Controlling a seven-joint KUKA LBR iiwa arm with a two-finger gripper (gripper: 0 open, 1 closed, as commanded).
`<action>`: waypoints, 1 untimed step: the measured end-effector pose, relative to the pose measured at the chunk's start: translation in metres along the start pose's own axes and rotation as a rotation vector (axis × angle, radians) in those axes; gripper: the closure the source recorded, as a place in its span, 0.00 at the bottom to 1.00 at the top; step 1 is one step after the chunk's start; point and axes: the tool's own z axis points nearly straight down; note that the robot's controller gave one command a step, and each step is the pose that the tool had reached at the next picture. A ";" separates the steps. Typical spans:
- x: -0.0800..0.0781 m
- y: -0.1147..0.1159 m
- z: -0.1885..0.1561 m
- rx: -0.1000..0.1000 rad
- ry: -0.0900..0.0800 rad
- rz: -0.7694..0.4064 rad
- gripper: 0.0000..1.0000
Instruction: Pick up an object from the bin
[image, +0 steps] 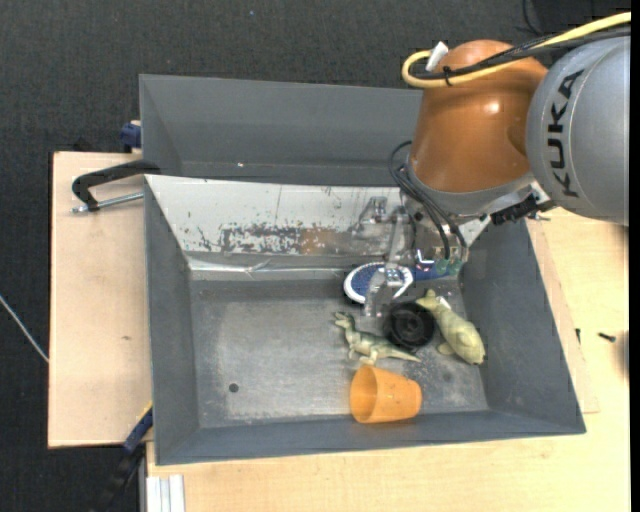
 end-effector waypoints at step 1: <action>-0.010 -0.053 0.131 0.000 -0.023 -0.127 0.00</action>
Offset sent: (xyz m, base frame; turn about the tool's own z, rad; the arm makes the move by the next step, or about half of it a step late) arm 0.0034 -0.0650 -0.1686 -0.1417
